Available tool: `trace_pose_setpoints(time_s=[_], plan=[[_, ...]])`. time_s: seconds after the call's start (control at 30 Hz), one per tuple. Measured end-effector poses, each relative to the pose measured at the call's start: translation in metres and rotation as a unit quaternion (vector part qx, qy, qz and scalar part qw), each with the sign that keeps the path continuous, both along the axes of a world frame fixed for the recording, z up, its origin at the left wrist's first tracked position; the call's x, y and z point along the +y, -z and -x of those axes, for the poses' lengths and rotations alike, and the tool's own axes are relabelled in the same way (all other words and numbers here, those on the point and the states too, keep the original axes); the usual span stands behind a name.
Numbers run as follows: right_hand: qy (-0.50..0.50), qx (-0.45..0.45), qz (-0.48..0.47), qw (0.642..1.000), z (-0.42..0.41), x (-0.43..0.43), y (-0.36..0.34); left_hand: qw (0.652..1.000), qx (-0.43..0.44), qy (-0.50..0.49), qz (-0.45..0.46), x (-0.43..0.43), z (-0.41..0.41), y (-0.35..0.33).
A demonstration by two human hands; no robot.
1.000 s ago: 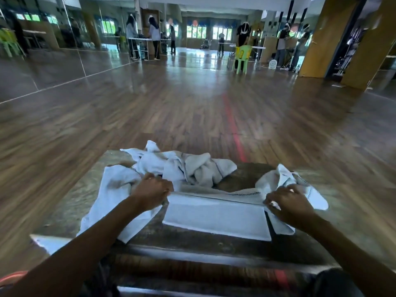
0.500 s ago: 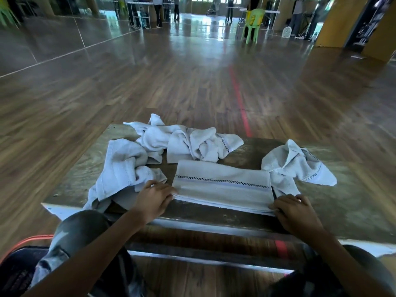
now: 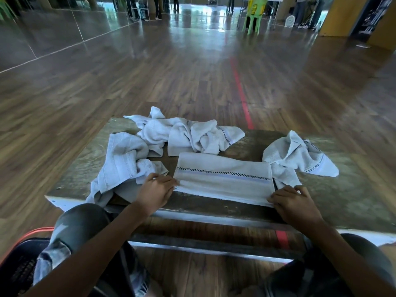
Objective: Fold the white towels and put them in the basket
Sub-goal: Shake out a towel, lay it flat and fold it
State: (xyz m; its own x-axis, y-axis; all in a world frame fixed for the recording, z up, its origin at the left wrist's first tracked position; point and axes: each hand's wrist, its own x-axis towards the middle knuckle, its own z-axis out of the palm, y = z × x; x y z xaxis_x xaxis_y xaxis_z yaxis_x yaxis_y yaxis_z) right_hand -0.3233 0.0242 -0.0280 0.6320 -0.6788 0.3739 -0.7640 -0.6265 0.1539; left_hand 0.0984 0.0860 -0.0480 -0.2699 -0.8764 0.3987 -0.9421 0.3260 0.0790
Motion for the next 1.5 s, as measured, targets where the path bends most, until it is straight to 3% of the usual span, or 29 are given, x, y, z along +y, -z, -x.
trace_pose_setpoints(time_s=[0.4, 0.57, 0.67, 0.83, 1.07, 1.2, 1.33, 1.43, 1.5], plan=[[-0.06, -0.002, -0.058, 0.997, 0.005, 0.027, -0.002, 0.997, 0.002, 0.065, -0.039, 0.043, 0.006, -0.012], [-0.081, 0.061, -0.016, 0.995, 0.003, 0.031, -0.004, 0.993, -0.087, 0.063, -0.053, 0.05, 0.005, -0.008], [-0.07, 0.098, -0.032, 0.992, -0.002, 0.029, -0.005, 0.993, -0.076, 0.073, -0.051, 0.046, 0.007, -0.011], [-0.101, 0.046, -0.05, 0.993, 0.006, 0.028, -0.019, 0.992, -0.042, 0.112, -0.037, 0.056, 0.002, -0.016], [-0.093, -0.071, -0.086, 0.989, 0.012, 0.018, -0.042, 0.995, 0.003, 0.096, -0.017, 0.053, -0.007, -0.053], [-0.09, -0.121, -0.105, 0.983, 0.01, 0.01, -0.072, 0.994, 0.067, 0.077, -0.036, 0.043, -0.011, -0.092], [-0.069, -0.216, -0.127, 0.966, 0.007, 0.007, -0.095, 0.971, 0.221, 0.078, -0.038, 0.036, -0.005, -0.129], [-0.027, -0.296, -0.18, 0.938, 0.008, 0.003, -0.101, 0.92, 0.354, 0.094, -0.138, 0.032, -0.006, -0.14], [-0.006, -0.303, -0.227, 0.925, 0.009, 0.0, -0.1, 0.907, 0.36, 0.097, -0.194, 0.027, -0.011, -0.133]])
